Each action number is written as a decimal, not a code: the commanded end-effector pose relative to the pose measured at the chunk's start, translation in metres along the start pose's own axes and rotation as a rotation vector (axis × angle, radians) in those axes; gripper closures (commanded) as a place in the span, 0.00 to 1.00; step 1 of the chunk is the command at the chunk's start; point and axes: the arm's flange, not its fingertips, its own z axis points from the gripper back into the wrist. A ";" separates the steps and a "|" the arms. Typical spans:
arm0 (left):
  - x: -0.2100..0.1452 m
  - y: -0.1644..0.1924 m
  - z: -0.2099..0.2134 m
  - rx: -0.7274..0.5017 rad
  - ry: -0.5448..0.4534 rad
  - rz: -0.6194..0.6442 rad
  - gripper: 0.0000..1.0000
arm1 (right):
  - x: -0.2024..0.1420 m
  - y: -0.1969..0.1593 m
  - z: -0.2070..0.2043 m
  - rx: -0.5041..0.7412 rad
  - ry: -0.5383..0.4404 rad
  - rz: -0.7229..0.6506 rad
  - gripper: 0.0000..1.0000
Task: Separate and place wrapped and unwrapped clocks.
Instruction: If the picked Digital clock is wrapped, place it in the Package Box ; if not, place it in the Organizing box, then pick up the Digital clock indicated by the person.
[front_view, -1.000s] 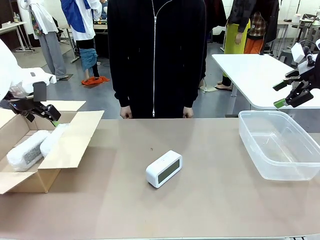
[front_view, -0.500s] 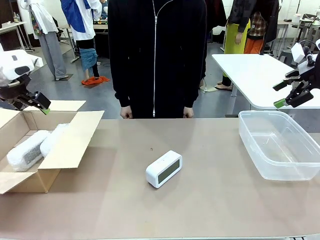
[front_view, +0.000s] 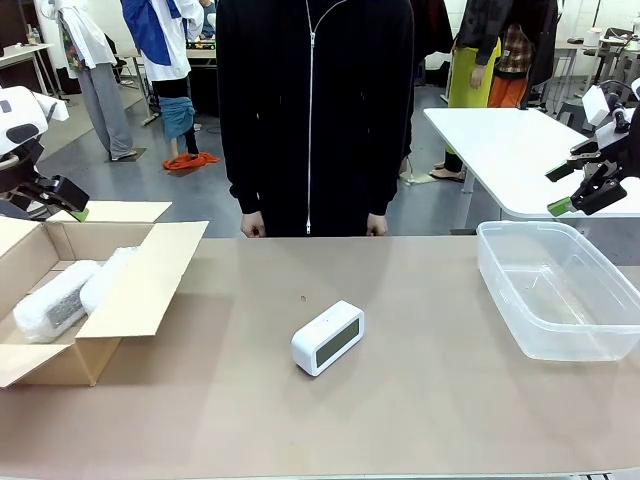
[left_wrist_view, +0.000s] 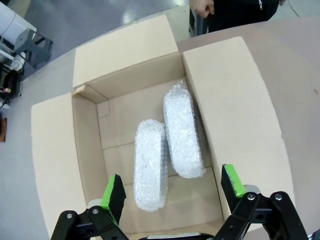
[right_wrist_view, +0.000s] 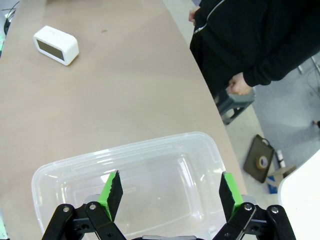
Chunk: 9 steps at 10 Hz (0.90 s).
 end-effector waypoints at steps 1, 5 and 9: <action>-0.001 0.000 0.000 -0.006 0.003 0.003 0.00 | 0.000 0.000 0.000 0.002 -0.002 0.010 0.00; -0.001 0.000 0.000 -0.006 0.003 0.003 0.00 | 0.000 0.000 0.000 0.002 -0.002 0.010 0.00; -0.001 0.000 0.000 -0.006 0.003 0.003 0.00 | 0.000 0.000 0.000 0.002 -0.002 0.010 0.00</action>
